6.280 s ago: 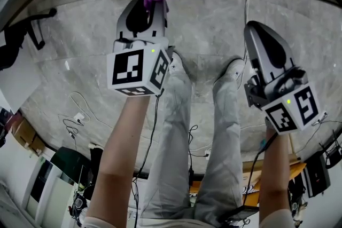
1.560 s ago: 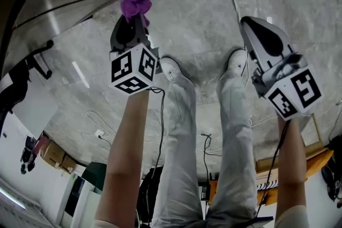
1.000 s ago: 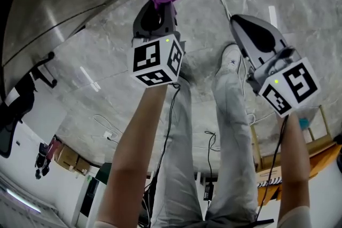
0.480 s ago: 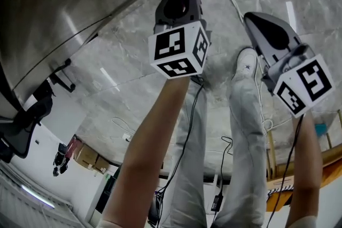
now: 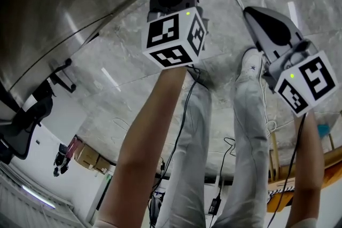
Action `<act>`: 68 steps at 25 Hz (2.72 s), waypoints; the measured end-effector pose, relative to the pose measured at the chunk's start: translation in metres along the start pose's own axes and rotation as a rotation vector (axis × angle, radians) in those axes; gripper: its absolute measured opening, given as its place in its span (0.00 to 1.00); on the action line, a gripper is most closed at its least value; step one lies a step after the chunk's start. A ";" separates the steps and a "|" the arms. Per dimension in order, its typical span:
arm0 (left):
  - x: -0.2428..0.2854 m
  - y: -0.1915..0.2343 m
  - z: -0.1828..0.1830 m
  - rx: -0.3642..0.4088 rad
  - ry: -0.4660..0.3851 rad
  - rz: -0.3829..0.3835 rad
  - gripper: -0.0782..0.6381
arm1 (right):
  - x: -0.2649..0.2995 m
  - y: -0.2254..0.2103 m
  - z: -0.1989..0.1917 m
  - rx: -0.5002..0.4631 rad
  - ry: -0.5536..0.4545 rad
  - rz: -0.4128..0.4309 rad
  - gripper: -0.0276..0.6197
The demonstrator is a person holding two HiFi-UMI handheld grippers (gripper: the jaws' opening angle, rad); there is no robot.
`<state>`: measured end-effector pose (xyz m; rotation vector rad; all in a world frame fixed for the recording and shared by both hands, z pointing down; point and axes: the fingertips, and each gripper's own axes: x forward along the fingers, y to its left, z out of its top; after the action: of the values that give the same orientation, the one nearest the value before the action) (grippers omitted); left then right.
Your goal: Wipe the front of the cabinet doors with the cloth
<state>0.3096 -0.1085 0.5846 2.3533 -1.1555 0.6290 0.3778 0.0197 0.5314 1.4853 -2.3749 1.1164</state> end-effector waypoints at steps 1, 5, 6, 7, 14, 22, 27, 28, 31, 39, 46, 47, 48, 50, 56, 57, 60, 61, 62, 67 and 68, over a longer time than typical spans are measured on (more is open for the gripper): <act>-0.001 0.002 0.000 0.008 -0.002 0.002 0.22 | 0.000 0.002 -0.002 -0.003 0.004 0.000 0.09; -0.011 0.022 -0.005 0.010 -0.003 0.022 0.22 | 0.007 0.016 -0.015 -0.011 0.026 0.003 0.09; -0.013 0.030 -0.006 0.012 -0.001 0.027 0.22 | 0.010 0.019 -0.017 -0.012 0.031 0.003 0.09; -0.016 0.037 -0.007 0.017 0.000 0.032 0.22 | 0.013 0.023 -0.019 -0.013 0.035 0.004 0.09; -0.037 0.087 -0.013 0.034 0.012 0.065 0.22 | 0.039 0.054 -0.024 -0.035 0.059 0.030 0.09; -0.070 0.158 -0.026 0.015 0.033 0.141 0.22 | 0.071 0.088 -0.022 -0.062 0.071 0.053 0.09; -0.090 0.201 -0.038 -0.009 0.046 0.200 0.22 | 0.085 0.109 -0.034 -0.074 0.089 0.067 0.09; -0.094 0.208 -0.041 -0.013 0.049 0.212 0.22 | 0.088 0.113 -0.036 -0.077 0.092 0.073 0.09; -0.103 0.228 -0.045 -0.016 0.058 0.237 0.22 | 0.095 0.124 -0.036 -0.086 0.096 0.087 0.09; -0.127 0.279 -0.059 -0.051 0.087 0.360 0.22 | 0.102 0.135 -0.036 -0.097 0.097 0.104 0.09; -0.139 0.287 -0.065 -0.175 0.082 0.448 0.22 | 0.093 0.124 -0.030 -0.093 0.094 0.107 0.09; -0.141 0.285 -0.068 -0.216 0.077 0.463 0.22 | 0.090 0.121 -0.029 -0.091 0.094 0.108 0.09; -0.142 0.283 -0.070 -0.247 0.073 0.476 0.22 | 0.088 0.118 -0.028 -0.090 0.095 0.108 0.09; -0.144 0.274 -0.073 -0.263 0.069 0.490 0.22 | 0.082 0.111 -0.025 -0.089 0.097 0.109 0.09; -0.119 0.200 -0.091 -0.170 0.119 0.410 0.22 | 0.051 0.075 -0.030 -0.083 0.103 0.088 0.09; -0.111 0.184 -0.092 -0.141 0.129 0.375 0.22 | 0.045 0.069 -0.031 -0.077 0.101 0.079 0.09; -0.084 0.132 -0.092 -0.052 0.150 0.264 0.22 | 0.031 0.052 -0.032 -0.060 0.093 0.059 0.09; -0.074 0.116 -0.091 -0.028 0.155 0.229 0.22 | 0.027 0.047 -0.032 -0.056 0.090 0.055 0.09; -0.065 0.101 -0.090 -0.010 0.159 0.198 0.22 | 0.023 0.041 -0.032 -0.051 0.086 0.050 0.09; -0.018 0.053 -0.094 -0.013 0.187 0.124 0.22 | 0.005 0.016 -0.038 -0.020 0.064 0.029 0.09; -0.008 0.047 -0.095 -0.003 0.191 0.116 0.22 | 0.002 0.012 -0.041 -0.017 0.063 0.026 0.09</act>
<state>0.2476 -0.0756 0.6645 2.1808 -1.2106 0.8706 0.3563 0.0471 0.5556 1.3975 -2.3619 1.1287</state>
